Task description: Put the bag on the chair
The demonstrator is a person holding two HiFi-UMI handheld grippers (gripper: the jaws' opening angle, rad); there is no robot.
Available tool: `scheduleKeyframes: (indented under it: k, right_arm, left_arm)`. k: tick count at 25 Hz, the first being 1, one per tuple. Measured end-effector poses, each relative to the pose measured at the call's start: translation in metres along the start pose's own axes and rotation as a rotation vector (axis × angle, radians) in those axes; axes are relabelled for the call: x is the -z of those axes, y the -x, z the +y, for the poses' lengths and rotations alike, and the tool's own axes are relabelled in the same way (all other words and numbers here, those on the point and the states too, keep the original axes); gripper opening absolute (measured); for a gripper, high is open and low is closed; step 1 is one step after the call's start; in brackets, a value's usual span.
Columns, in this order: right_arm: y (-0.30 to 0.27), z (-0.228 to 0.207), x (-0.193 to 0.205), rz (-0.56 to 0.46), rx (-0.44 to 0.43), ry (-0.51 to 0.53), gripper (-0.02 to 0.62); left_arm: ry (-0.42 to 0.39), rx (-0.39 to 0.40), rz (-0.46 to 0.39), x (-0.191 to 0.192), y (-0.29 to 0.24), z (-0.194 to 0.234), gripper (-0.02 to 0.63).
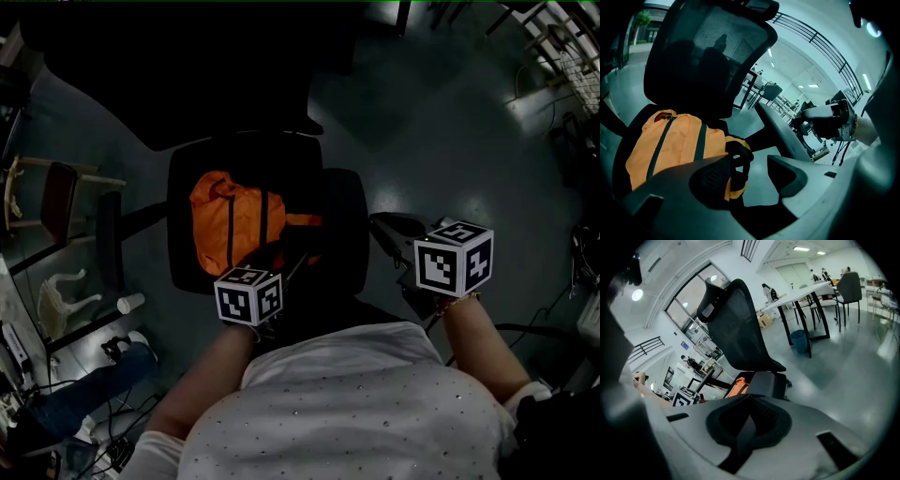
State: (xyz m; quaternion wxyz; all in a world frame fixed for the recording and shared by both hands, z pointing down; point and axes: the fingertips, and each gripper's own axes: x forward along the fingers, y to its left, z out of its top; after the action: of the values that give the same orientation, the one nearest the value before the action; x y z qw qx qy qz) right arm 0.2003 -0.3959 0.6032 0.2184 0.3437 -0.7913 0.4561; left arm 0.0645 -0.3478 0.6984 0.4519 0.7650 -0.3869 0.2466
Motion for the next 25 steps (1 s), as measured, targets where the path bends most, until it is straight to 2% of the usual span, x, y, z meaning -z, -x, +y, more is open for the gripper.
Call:
scheduleKeyframes:
  k: [3,8,14,15,17,18,23,25]
  right_arm:
    - [-0.002,0.002,0.005,0.012,-0.008,0.004,0.006]
    - [-0.006,0.013,0.010,0.022,-0.012,0.045,0.006]
    - [0.005,0.032,0.003,-0.006,-0.010,0.075,0.006]
    - [0.006,0.037,0.003,-0.007,-0.012,0.084,0.006]
    - [0.007,0.050,0.005,-0.002,-0.017,0.111,0.006]
    - [0.008,0.057,0.008,0.002,-0.018,0.125,0.006]
    - [0.011,0.085,0.018,-0.010,-0.010,0.143,0.006]
    - [0.012,0.094,0.018,-0.015,-0.005,0.163,0.006]
  left_arm:
    - [-0.013,-0.044,-0.017,-0.002,0.005,0.003,0.302]
    - [-0.003,-0.109,-0.060,-0.003,0.021,0.017,0.324]
    - [-0.005,-0.088,-0.119,-0.015,0.045,0.008,0.322]
    - [0.011,-0.072,-0.133,-0.017,0.049,0.006,0.304]
    - [0.045,-0.042,-0.171,-0.020,0.057,0.002,0.192]
    - [0.052,-0.031,-0.191,-0.022,0.062,0.000,0.156]
    - [0.058,0.007,-0.268,-0.029,0.084,-0.006,0.011]
    - [0.071,0.027,-0.303,-0.037,0.092,-0.010,0.003]
